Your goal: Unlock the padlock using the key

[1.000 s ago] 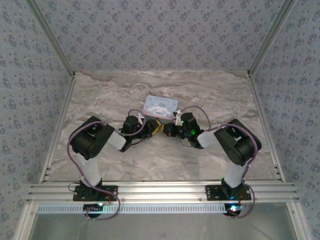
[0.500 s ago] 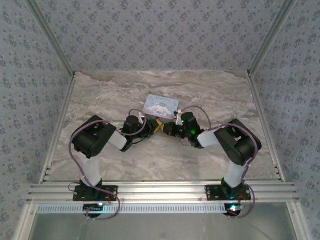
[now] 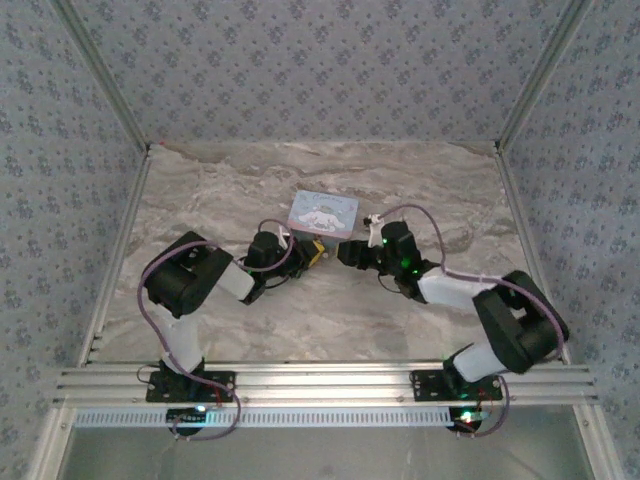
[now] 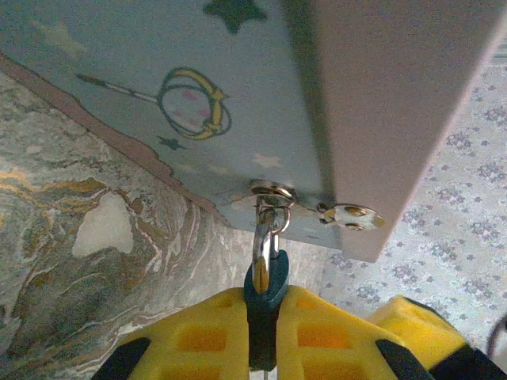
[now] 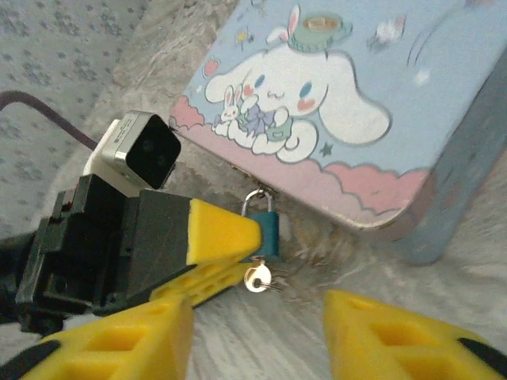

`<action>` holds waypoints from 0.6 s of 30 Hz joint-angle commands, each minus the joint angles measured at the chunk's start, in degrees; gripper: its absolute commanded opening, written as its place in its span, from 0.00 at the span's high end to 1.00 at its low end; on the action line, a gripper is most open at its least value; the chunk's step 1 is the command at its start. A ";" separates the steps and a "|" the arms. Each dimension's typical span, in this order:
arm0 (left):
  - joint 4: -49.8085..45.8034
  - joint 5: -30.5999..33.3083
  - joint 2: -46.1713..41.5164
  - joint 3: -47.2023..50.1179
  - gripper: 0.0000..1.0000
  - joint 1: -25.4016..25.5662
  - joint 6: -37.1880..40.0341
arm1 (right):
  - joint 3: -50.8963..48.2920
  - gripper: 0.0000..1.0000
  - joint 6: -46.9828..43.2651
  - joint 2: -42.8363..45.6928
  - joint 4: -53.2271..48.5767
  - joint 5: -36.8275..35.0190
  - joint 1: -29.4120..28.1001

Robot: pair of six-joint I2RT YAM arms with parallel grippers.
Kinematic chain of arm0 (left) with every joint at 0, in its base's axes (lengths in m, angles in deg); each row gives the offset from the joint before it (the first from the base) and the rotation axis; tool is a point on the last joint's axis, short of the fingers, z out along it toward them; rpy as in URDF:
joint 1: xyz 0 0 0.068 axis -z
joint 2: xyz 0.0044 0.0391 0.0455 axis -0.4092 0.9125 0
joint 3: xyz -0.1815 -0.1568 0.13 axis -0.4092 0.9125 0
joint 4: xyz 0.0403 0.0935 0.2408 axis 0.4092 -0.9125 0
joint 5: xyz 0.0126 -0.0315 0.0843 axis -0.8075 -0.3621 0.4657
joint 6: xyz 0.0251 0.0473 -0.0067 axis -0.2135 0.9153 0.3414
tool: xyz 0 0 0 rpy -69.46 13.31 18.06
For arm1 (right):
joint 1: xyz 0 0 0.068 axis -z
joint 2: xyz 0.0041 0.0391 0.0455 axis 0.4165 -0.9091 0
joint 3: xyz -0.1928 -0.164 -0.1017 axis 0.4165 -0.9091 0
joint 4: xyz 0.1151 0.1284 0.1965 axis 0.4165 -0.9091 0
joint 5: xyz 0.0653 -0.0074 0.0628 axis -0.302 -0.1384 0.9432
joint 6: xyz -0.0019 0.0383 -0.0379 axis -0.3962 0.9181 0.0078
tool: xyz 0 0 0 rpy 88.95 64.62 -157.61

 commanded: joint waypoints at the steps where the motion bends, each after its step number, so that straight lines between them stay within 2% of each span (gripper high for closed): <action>1: -1.76 1.03 -2.98 -1.07 0.98 0.31 -1.69 | 0.28 0.44 -15.12 6.08 -8.98 -5.61 -0.54; 3: -2.92 1.13 -3.51 -1.15 1.00 0.35 -2.35 | 0.68 0.38 -21.68 9.05 -11.55 -7.96 -0.98; 6: -3.73 1.28 -4.20 -1.12 1.00 0.48 -3.18 | 0.46 0.35 -32.60 12.98 -12.67 -10.84 -2.19; 12: -4.73 1.24 -4.84 -1.16 1.00 0.68 -4.91 | -5.26 0.34 -61.88 15.37 -4.86 -13.72 -6.95; 18: -4.89 0.95 -4.79 -1.17 1.00 0.85 -6.09 | -5.51 0.34 -69.28 11.09 -2.22 -15.52 -9.66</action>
